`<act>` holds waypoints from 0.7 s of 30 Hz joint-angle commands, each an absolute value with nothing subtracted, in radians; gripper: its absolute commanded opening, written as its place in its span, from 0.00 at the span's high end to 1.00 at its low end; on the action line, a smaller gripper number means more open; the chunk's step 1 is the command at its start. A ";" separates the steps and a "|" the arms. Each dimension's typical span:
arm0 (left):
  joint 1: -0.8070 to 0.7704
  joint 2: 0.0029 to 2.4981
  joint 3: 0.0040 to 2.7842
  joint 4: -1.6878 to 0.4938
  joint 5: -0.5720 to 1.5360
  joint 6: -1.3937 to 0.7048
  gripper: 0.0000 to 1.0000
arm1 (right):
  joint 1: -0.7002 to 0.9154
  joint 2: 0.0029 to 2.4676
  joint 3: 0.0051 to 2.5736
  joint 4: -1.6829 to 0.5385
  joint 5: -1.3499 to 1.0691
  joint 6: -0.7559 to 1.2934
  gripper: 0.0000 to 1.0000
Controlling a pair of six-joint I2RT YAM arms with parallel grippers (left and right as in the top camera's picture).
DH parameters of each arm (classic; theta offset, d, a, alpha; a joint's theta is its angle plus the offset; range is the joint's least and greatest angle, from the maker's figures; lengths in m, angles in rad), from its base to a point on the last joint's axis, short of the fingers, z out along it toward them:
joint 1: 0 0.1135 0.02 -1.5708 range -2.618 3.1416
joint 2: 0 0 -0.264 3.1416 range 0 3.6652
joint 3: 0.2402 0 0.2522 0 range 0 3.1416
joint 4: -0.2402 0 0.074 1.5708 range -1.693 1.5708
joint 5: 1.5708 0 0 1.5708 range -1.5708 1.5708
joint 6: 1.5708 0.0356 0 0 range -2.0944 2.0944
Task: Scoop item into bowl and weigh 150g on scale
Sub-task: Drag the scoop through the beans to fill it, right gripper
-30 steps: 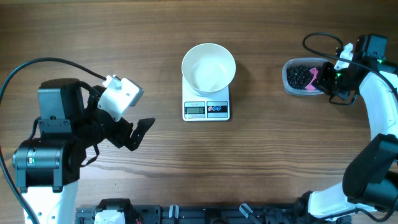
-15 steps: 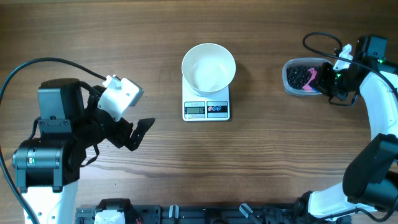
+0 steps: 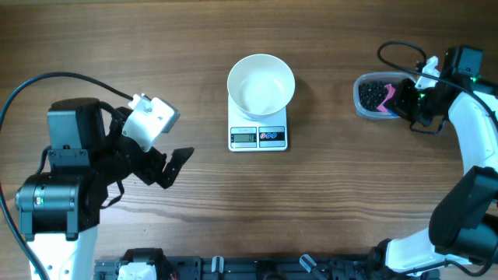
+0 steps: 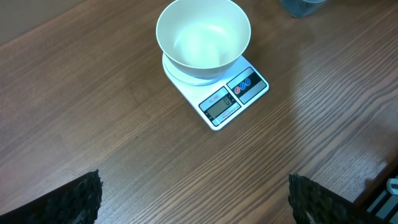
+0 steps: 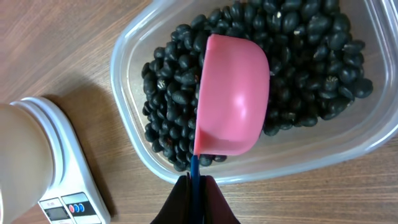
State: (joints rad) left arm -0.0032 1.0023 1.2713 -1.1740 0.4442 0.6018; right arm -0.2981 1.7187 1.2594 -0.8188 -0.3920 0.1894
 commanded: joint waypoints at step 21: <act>0.004 1.004 1.291 -1.172 0.467 0.621 0.00 | -0.343 1.790 1.229 -0.810 -0.646 0.182 0.96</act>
